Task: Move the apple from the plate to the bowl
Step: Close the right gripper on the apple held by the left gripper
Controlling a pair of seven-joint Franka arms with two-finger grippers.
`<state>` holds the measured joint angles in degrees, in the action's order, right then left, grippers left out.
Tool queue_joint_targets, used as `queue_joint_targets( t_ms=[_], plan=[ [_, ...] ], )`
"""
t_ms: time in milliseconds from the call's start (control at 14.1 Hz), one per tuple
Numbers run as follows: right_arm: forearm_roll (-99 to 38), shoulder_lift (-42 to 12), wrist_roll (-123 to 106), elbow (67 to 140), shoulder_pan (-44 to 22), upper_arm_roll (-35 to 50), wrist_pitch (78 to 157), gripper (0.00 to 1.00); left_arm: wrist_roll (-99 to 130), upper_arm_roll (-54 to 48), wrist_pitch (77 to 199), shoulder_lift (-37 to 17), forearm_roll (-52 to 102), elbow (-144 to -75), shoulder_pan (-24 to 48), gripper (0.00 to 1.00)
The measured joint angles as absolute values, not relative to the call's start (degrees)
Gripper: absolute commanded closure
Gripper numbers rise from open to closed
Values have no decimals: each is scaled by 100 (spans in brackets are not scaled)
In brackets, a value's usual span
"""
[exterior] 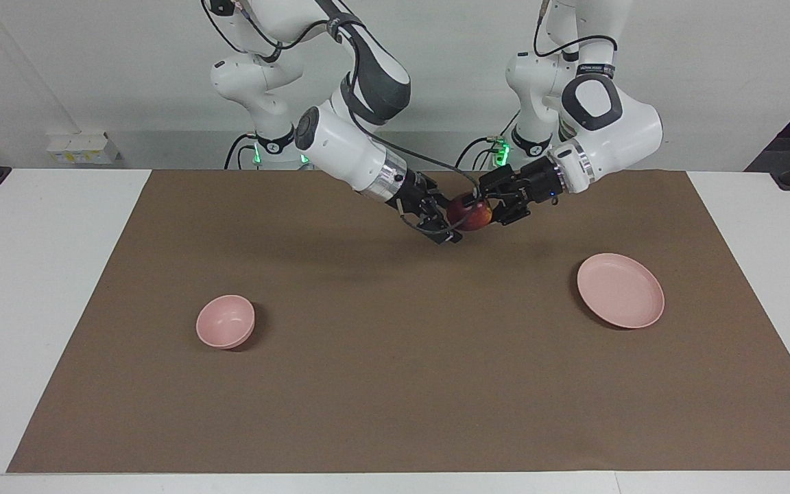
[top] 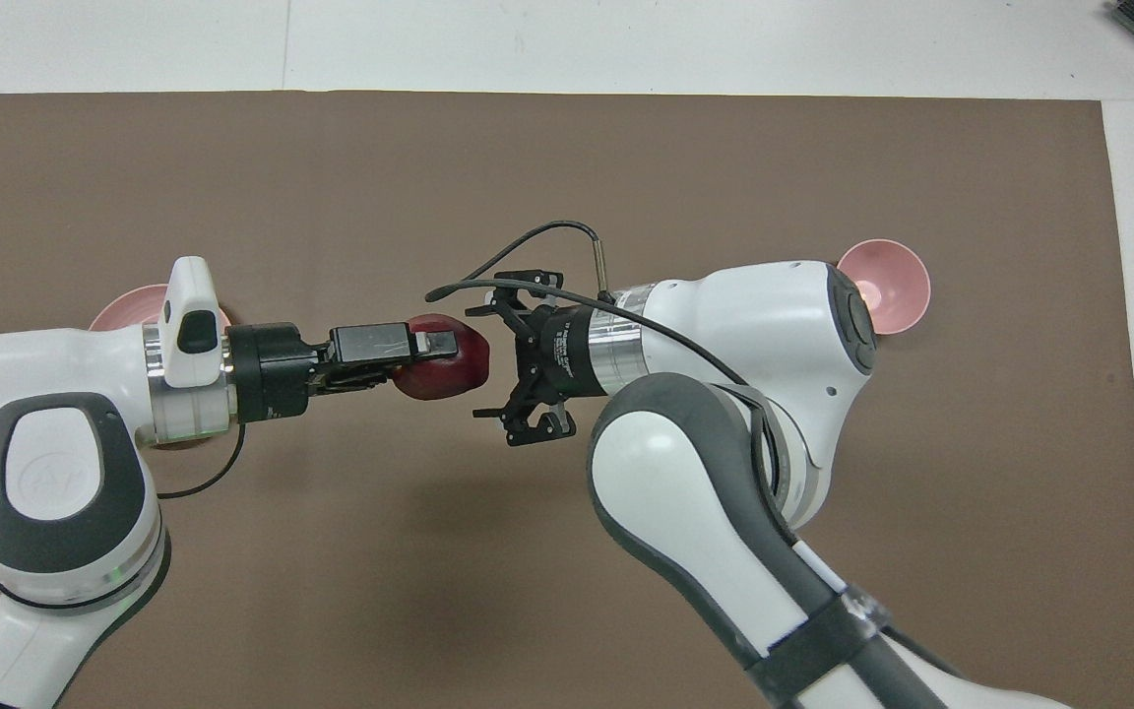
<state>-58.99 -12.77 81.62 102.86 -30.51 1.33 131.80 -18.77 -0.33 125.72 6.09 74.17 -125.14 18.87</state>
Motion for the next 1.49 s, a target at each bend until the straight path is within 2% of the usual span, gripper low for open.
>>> queue_joint_targets(
  t_ms=[71,142,213,284,355,569,640,711,924,1493],
  plan=[
    [-5966,-1277,8162,10286,-3051,133,13181,0,-1874,-34,12699,610,7420,-12535,1999,100],
    [-5994,-1277,8161,10288,-3051,134,13179,21,-1871,-32,12761,610,7426,-12554,2060,100],
    [-6017,-1277,8161,10291,-3052,139,13179,70,-1868,-31,12805,610,7435,-12565,2080,100],
    [-6034,-1274,8161,10294,-3052,146,13172,95,-1856,-20,12851,610,7438,-12568,2079,100],
    [-6047,-1269,8162,10294,-3052,149,13169,100,-1852,2,12864,611,7438,-12572,2079,100],
    [-6051,-1267,8161,10295,-3052,150,13167,100,-1849,4,12861,612,7438,-12572,2079,100],
    [-6051,-1267,8162,10295,-3052,150,13167,100,-1846,5,12861,612,7438,-12573,2079,85],
    [-6051,-1267,8161,10295,-3052,150,13167,100,-1842,4,12861,612,7438,-12573,2079,46],
    [-6051,-1264,8162,10294,-3052,150,13166,100,-1837,4,12861,616,7437,-12572,2080,0],
    [-6051,-1267,8120,10295,-2994,120,13120,100,-1688,-9,12848,697,6956,-12562,2094,0]
  ],
)
